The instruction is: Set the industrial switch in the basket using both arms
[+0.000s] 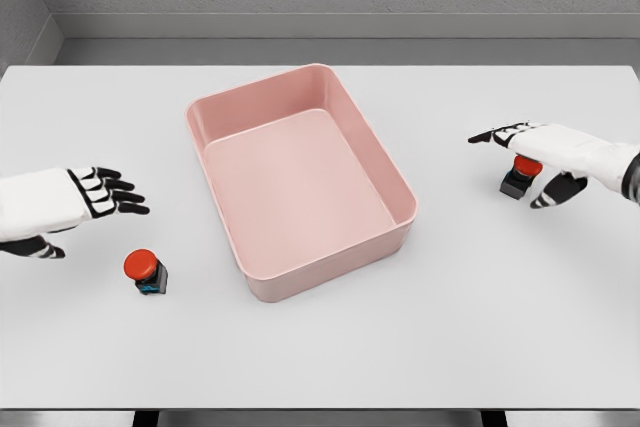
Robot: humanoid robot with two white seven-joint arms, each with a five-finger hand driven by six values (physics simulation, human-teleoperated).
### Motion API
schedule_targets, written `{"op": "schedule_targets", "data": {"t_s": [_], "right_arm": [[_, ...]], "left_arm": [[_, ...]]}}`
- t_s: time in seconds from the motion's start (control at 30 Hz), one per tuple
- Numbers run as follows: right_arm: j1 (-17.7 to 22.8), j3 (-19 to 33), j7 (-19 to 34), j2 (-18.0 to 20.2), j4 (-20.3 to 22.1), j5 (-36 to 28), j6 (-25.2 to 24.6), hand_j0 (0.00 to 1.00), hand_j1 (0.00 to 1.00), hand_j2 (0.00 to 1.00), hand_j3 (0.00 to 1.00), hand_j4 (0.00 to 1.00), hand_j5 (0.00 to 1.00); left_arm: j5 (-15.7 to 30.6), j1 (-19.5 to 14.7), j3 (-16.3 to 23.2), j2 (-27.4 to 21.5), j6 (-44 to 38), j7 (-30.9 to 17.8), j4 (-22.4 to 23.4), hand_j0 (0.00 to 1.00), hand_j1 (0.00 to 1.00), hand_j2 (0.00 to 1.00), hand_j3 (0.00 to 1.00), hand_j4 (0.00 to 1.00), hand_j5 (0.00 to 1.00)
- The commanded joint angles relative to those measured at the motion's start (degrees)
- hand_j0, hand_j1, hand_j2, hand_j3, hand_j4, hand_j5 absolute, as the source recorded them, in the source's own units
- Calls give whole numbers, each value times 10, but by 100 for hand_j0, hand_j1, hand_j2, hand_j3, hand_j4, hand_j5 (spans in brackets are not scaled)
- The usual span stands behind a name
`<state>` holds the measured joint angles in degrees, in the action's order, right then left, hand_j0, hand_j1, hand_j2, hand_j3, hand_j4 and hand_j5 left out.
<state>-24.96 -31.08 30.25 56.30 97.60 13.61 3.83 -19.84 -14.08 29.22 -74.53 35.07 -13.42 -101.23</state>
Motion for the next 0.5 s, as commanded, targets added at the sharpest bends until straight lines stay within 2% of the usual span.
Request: {"op": "schedule_targets", "data": {"t_s": [0.0,0.1,0.27,0.37,0.47], "right_arm": [[0,-15,32,-7,-7,-1,-29,100,100,100,100,100,100],[-13,-15,47,-9,-12,-1,-68,100,100,100,100,100,100],[-34,-14,47,-11,-17,-2,-71,100,100,100,100,100,100],[-42,-13,47,-16,-33,-2,-71,100,100,100,100,100,100],[-53,-14,47,-23,-51,0,-72,100,100,100,100,100,100]], "left_arm": [[3,8,7,-6,-1,-3,-5,100,100,100,100,100,100],[-3,12,7,-5,-1,-23,-5,100,100,100,100,100,100],[-15,12,8,6,-1,-23,-6,100,100,100,100,100,100],[-18,12,8,56,-1,-23,-7,100,100,100,100,100,100],[-18,21,9,80,-1,-22,-9,100,100,100,100,100,100]]}}
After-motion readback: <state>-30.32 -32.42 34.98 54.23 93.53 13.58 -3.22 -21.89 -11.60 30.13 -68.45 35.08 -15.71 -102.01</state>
